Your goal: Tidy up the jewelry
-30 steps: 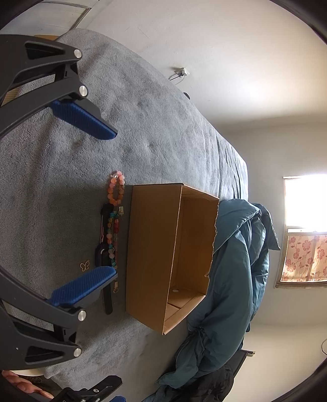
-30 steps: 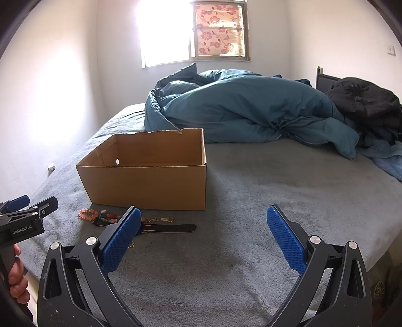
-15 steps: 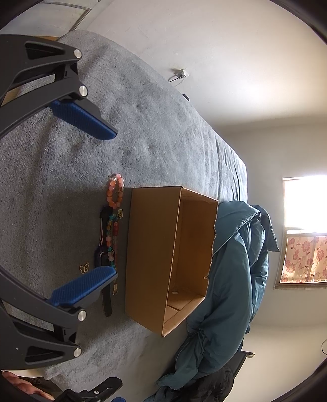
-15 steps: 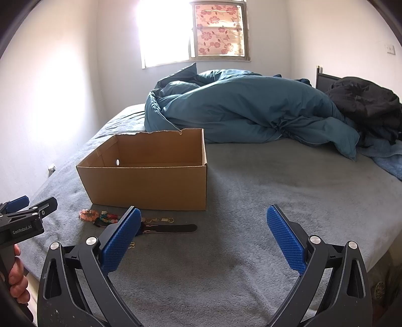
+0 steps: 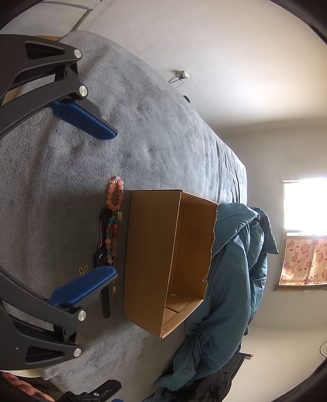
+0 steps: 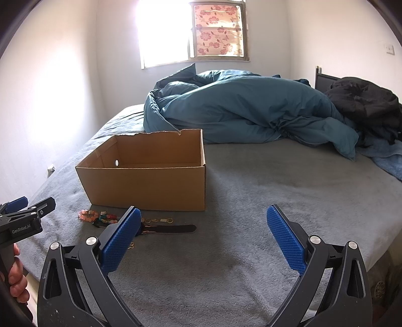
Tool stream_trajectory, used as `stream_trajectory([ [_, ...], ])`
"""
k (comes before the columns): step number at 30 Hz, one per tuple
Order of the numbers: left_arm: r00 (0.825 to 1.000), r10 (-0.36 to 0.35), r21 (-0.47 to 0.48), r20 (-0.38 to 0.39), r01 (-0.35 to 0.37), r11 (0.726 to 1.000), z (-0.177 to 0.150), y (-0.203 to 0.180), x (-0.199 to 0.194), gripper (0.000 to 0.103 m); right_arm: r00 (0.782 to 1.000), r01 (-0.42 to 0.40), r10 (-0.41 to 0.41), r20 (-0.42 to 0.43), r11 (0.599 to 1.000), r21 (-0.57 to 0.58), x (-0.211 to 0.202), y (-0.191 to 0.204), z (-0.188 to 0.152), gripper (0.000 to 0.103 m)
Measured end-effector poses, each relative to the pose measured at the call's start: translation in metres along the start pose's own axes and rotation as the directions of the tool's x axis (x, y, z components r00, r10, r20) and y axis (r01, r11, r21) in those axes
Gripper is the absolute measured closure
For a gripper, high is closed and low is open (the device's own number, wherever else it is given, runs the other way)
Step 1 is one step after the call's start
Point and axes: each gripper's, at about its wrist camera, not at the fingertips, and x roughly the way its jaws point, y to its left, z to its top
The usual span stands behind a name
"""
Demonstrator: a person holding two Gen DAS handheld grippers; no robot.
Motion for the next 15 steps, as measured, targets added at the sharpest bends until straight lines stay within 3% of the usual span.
stream_trajectory([
  [15, 1.000, 0.004, -0.003, 0.003, -0.004, 1.000, 0.0019, 0.0024, -0.0006, 0.004, 1.000, 0.000, 0.000, 0.003, 1.000, 0.001, 0.0012, -0.0001, 0.0009, 0.007],
])
